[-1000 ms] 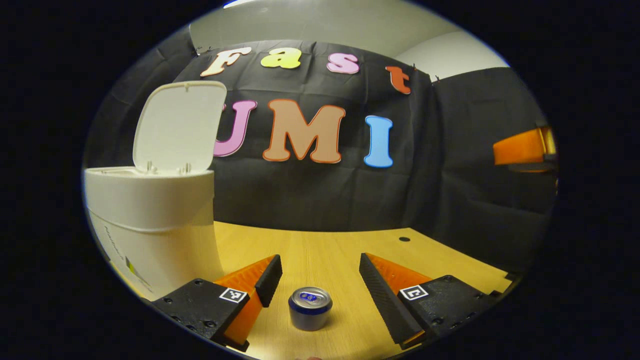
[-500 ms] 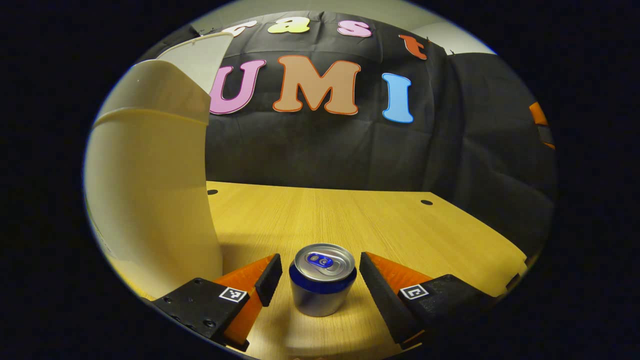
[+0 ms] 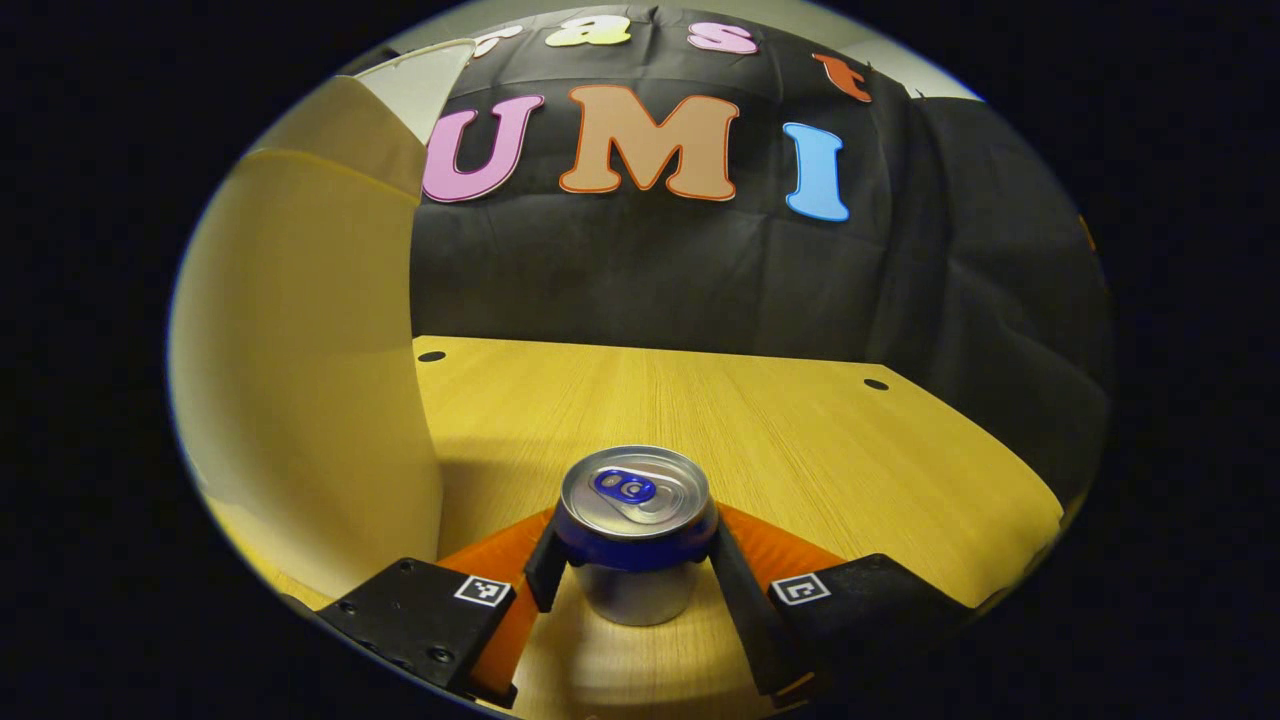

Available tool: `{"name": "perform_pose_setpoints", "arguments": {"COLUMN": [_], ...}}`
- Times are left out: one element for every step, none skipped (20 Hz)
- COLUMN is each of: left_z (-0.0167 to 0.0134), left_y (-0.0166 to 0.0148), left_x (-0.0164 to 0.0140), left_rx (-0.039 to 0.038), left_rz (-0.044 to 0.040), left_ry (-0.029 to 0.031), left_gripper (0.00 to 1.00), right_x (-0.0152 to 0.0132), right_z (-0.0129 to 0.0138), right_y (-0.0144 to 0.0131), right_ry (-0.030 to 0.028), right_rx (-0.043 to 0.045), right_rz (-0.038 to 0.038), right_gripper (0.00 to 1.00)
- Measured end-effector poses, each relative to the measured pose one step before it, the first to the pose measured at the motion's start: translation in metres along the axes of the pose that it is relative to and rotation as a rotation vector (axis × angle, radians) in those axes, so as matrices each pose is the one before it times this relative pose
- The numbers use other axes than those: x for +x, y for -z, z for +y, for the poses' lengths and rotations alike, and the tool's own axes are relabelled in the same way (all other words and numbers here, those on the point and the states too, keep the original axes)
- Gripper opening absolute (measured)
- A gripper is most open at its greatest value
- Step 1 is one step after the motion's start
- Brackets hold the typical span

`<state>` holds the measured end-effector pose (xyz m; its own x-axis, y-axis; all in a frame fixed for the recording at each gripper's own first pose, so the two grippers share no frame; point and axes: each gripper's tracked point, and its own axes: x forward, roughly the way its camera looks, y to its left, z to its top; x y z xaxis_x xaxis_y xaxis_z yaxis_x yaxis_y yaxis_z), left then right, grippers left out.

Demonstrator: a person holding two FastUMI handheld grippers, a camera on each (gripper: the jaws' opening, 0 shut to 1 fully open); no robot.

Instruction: Press the lid of the desktop garbage bin to open it, pick up the crumpled paper on the desktop and throw it into the bin, then pick up the pop can on the desktop and drop it into the bin, and finally close the garbage bin lid.

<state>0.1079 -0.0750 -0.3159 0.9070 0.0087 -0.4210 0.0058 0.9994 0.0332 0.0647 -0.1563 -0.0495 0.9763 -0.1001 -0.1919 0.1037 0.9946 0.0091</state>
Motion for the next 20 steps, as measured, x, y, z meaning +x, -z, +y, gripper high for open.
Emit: {"name": "perform_pose_setpoints", "arguments": {"left_z": [-0.00186, -0.00065, -0.00175, -0.00164, -0.00368, -0.00330, -0.00303, -0.00254, -0.00163, -0.00123, 0.00006, 0.00176, 0.00407, 0.00652, 0.00869, 0.01031, 0.00996, 0.01500, 0.01768, 0.01721], "left_y": [-0.00755, -0.01200, -0.01321, -0.01446, -0.01254, -0.01488, -0.01560, -0.01801, -0.01826, -0.01977, -0.01784, -0.01882, -0.01626, -0.01809, -0.01557, -0.01424, -0.00856, -0.00866, -0.00605, -0.00468], "left_x": [-0.00342, -0.00442, -0.00492, -0.00654, -0.00482, -0.00724, -0.00760, -0.00756, -0.00615, -0.00591, -0.00475, -0.00435, -0.00461, -0.00347, -0.00271, -0.00220, -0.00231, -0.00259, -0.00197, -0.00173], "left_rx": [-0.00385, -0.00409, -0.00586, -0.00505, -0.00466, 0.00079, 0.00706, 0.01195, 0.01383, 0.01183, 0.00880, 0.00845, 0.00404, 0.00107, -0.00345, -0.00907, -0.00767, -0.00141, 0.01196, 0.01565], "left_rz": [-0.00974, -0.01533, -0.02153, -0.01475, -0.01195, -0.01070, -0.01428, -0.01878, -0.02217, -0.02264, -0.02021, -0.01729, -0.01943, -0.01723, -0.01332, -0.00990, -0.00493, -0.00606, -0.00458, -0.00122], "left_ry": [0.00734, 0.00603, 0.00977, 0.00968, 0.01476, 0.01401, 0.01558, 0.01284, 0.01579, 0.01626, 0.01560, 0.01063, 0.00427, -0.00253, -0.00541, -0.00482, -0.01212, -0.02242, -0.03218, -0.02444], "left_gripper": [0.79, 0.79, 0.79, 0.79, 0.79, 0.79, 0.79, 0.79, 0.79, 0.79, 0.78, 0.78, 0.78, 0.78, 0.78, 0.78, 0.78, 0.78, 0.78, 0.78], "right_x": [0.00070, -0.00039, -0.00108, -0.00110, -0.00077, -0.00066, -0.00168, -0.00214, -0.00185, -0.00149, -0.00284, -0.00202, -0.00187, -0.00243, -0.00117, -0.00151, -0.00193, -0.00205, -0.00133, -0.00080], "right_z": [0.00022, 0.00175, 0.00252, 0.00304, 0.00343, 0.00297, 0.00260, 0.00269, 0.00200, 0.00408, 0.00316, 0.00328, 0.00410, 0.00320, 0.00312, 0.00381, 0.00356, 0.00376, 0.00412, 0.00460], "right_y": [-0.00044, 0.00176, -0.00051, -0.00079, 0.00031, 0.00064, -0.00016, 0.00072, 0.00022, 0.00001, -0.00006, 0.00110, 0.00063, 0.00400, 0.00235, 0.00237, 0.00138, 0.00257, 0.00239, 0.00438], "right_ry": [0.00281, -0.00116, -0.00403, -0.00457, -0.00506, -0.00414, -0.00400, -0.00309, -0.00349, -0.00566, -0.00447, -0.00754, -0.00673, -0.00619, -0.00485, -0.00426, -0.00363, -0.00352, -0.00412, -0.00423], "right_rx": [-0.00402, -0.00156, -0.00091, 0.00106, 0.00230, 0.00345, 0.00566, 0.00831, 0.01006, 0.01124, 0.01207, 0.01085, 0.00744, 0.00535, 0.00365, 0.00167, 0.00089, 0.00075, 0.00145, 0.00212], "right_rz": [0.00484, 0.00797, 0.00197, 0.00230, 0.00290, 0.00264, 0.00409, 0.00390, 0.00522, 0.00423, 0.00195, 0.00088, 0.00417, 0.00851, 0.00721, 0.00778, 0.00685, 0.00504, 0.00529, 0.00638], "right_gripper": [0.96, 0.96, 0.96, 0.96, 0.96, 0.96, 0.96, 0.96, 0.96, 0.96, 0.96, 0.96, 0.96, 0.96, 0.96, 0.96, 0.96, 0.96, 0.96, 0.96]}}
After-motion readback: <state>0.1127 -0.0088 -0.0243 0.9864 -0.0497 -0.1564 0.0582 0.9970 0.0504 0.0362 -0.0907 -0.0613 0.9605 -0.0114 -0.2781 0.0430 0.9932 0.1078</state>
